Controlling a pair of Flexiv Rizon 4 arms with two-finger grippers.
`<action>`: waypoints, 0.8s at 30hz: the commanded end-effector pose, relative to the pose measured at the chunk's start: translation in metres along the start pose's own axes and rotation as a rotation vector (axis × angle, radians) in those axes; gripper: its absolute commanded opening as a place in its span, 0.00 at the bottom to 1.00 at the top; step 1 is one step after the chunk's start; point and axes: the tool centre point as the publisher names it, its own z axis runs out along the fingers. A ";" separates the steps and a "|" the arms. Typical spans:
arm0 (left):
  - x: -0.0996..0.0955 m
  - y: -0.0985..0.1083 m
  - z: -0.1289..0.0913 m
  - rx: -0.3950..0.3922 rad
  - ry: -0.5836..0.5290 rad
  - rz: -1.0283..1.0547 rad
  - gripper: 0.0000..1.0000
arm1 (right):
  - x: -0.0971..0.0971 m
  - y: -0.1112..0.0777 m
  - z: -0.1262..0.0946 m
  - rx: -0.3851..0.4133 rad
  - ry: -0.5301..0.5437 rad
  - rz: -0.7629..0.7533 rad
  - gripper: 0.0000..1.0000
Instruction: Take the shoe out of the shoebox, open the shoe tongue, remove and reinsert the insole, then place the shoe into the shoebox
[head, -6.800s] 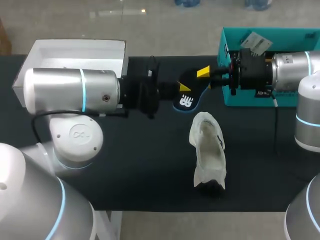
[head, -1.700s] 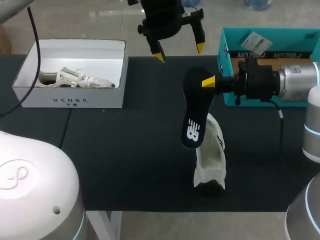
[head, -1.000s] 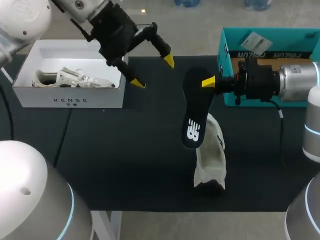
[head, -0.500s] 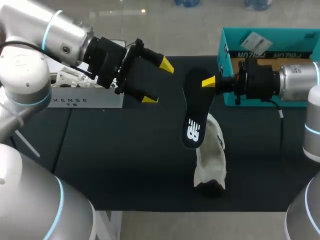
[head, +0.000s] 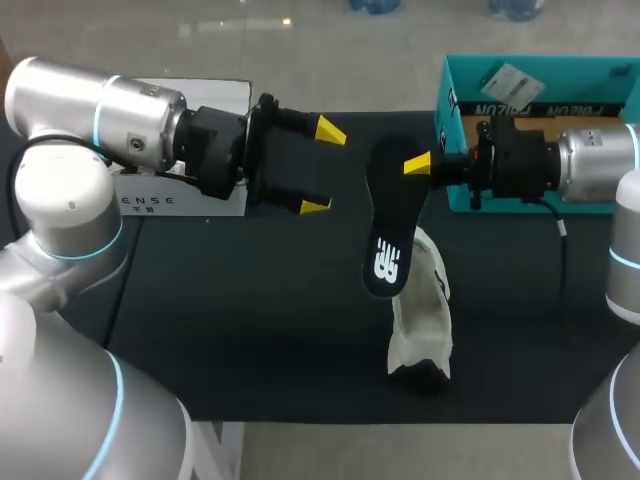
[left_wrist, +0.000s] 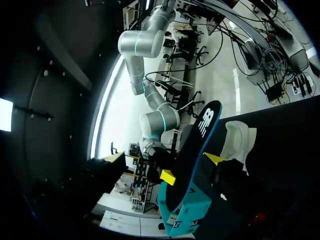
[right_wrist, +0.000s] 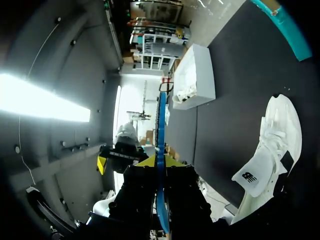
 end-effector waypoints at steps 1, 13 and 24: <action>0.007 0.003 0.003 -0.049 -0.029 0.020 1.00 | 0.000 0.000 0.001 -0.001 -0.001 0.000 0.00; 0.041 0.028 0.020 -0.139 -0.043 0.053 1.00 | 0.000 0.000 0.001 -0.001 -0.001 0.000 0.00; 0.043 0.046 0.052 -0.118 -0.052 0.055 1.00 | 0.000 0.000 0.001 -0.001 -0.001 0.000 0.00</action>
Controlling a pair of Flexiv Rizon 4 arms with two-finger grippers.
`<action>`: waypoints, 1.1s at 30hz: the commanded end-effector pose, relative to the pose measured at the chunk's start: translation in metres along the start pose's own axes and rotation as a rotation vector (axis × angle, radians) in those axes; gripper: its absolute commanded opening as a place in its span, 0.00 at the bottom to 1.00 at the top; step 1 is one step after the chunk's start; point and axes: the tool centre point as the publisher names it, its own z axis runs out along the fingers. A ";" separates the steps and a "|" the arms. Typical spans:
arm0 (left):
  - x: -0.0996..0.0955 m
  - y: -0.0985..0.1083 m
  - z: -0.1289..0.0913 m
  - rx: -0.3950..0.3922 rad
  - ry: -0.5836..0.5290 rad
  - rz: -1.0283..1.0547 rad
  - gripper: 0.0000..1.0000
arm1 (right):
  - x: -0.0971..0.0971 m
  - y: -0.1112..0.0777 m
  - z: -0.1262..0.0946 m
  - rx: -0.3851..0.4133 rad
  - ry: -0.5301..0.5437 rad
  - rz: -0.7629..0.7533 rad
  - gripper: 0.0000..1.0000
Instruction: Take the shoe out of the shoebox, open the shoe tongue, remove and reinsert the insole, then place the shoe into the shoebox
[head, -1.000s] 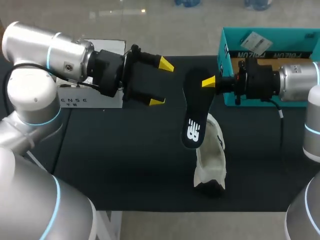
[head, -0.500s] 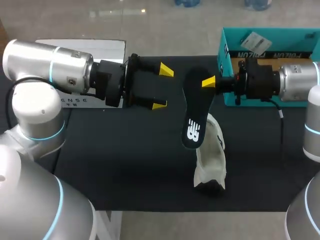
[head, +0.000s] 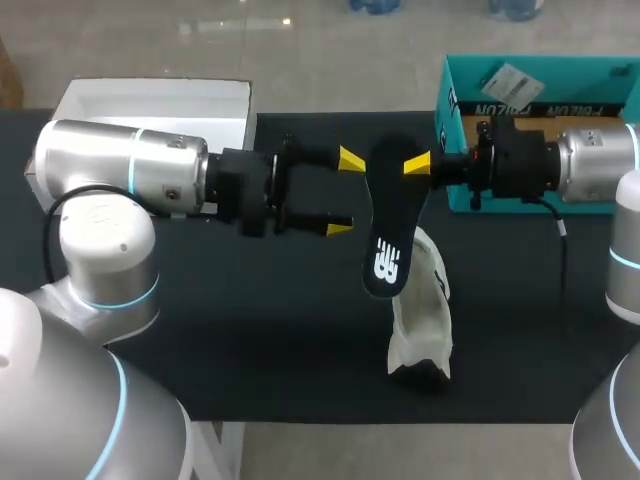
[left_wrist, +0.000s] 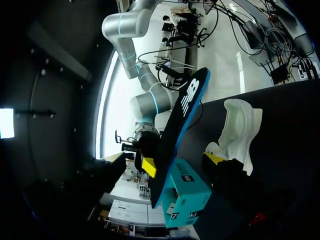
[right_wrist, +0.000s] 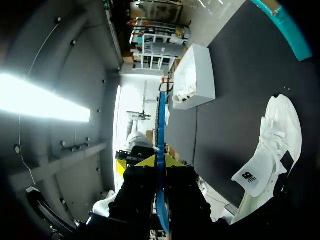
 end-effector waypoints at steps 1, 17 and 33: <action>0.002 0.011 0.020 0.025 -0.006 0.001 1.00 | 0.000 0.000 0.001 -0.001 -0.001 0.000 0.00; 0.003 0.015 0.025 0.034 -0.034 0.001 0.28 | 0.000 0.000 0.001 -0.001 -0.001 0.000 0.00; 0.000 0.008 0.034 0.058 -0.047 0.010 0.31 | 0.000 0.000 0.001 -0.001 -0.001 0.000 0.00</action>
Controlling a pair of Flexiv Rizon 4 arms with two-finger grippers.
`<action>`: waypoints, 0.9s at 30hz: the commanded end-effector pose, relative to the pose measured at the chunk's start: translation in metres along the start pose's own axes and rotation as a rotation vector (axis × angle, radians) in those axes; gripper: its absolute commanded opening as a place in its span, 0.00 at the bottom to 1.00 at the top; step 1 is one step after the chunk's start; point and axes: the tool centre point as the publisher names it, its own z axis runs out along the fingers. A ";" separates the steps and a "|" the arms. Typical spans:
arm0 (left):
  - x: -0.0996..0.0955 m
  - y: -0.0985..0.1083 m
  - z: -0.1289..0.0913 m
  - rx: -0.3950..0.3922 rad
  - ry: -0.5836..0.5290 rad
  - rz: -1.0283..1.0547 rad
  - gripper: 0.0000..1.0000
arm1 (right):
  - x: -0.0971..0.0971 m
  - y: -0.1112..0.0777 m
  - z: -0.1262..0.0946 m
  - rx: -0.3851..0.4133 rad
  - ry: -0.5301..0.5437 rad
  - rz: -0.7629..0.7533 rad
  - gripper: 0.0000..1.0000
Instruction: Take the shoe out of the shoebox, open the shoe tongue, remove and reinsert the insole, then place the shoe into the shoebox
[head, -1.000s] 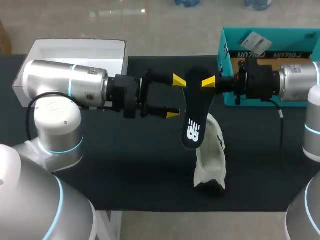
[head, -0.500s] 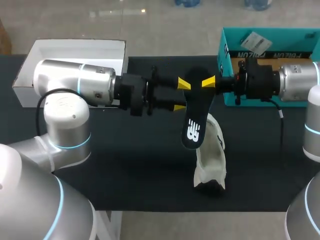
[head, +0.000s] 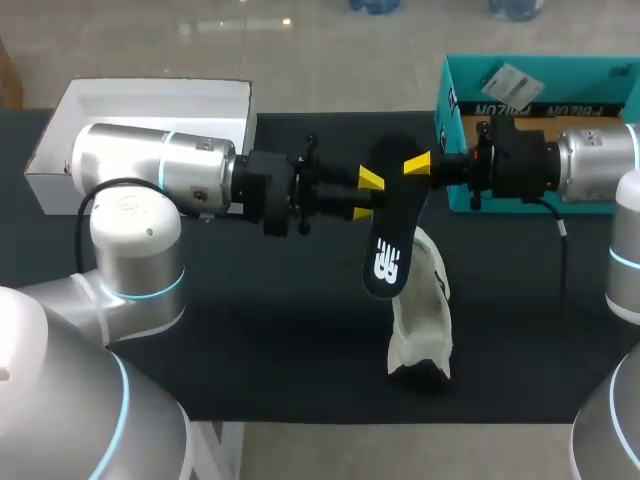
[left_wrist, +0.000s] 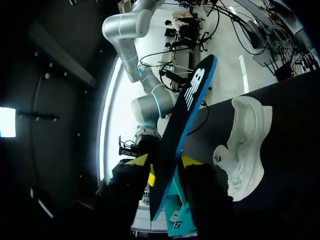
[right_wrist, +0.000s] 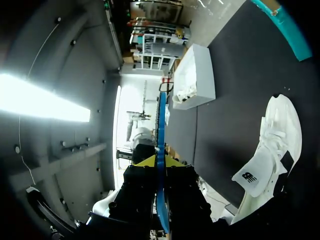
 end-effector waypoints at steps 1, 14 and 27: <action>0.000 0.001 0.006 0.003 -0.003 0.006 0.30 | 0.000 0.000 0.001 -0.001 -0.001 0.000 0.00; 0.003 -0.001 0.002 -0.005 -0.007 0.002 0.00 | 0.000 0.000 0.001 -0.001 -0.001 0.000 0.00; 0.006 -0.010 -0.008 -0.019 0.031 -0.047 0.00 | 0.006 -0.012 -0.077 -0.119 -0.211 -0.156 1.00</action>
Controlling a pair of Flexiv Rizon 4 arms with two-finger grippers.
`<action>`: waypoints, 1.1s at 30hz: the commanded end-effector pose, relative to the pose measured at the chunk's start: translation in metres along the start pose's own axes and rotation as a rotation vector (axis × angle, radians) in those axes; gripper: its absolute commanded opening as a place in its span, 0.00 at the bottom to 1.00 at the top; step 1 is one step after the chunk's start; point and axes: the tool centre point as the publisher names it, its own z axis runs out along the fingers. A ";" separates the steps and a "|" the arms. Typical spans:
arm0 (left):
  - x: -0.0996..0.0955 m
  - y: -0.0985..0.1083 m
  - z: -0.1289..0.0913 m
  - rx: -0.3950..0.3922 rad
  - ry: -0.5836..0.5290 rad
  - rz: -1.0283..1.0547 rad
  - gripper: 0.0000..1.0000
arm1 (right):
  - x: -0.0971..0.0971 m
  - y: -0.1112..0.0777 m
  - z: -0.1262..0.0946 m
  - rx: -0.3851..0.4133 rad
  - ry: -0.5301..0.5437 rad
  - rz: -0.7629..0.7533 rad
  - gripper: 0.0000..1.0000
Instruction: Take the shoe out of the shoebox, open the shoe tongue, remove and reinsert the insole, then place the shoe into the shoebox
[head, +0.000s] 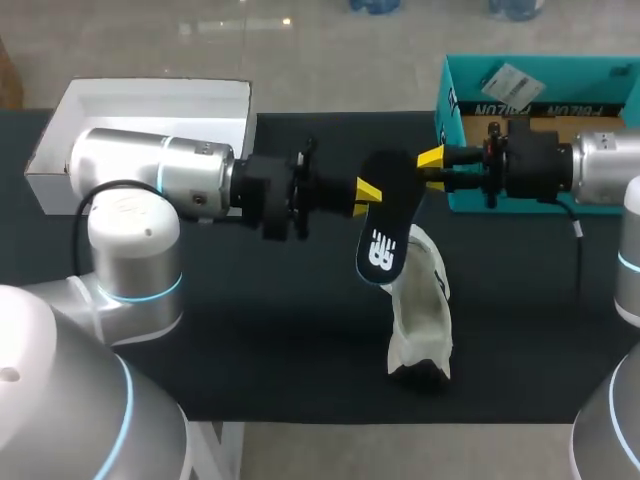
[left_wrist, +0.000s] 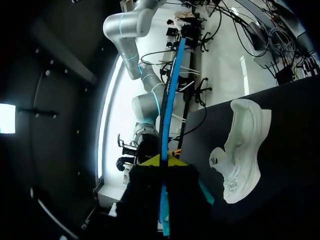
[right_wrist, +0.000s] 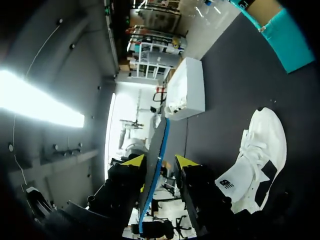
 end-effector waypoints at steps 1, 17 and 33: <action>0.000 -0.007 -0.005 -0.008 0.027 -0.013 0.00 | 0.026 -0.022 -0.065 -0.016 -0.214 -0.144 1.00; -0.001 -0.024 -0.012 0.004 0.069 -0.050 0.00 | 0.053 -0.025 -0.114 0.156 -0.568 -0.385 1.00; 0.010 -0.033 -0.018 0.016 0.139 -0.085 0.00 | 0.041 -0.055 -0.134 0.266 -0.733 -0.554 1.00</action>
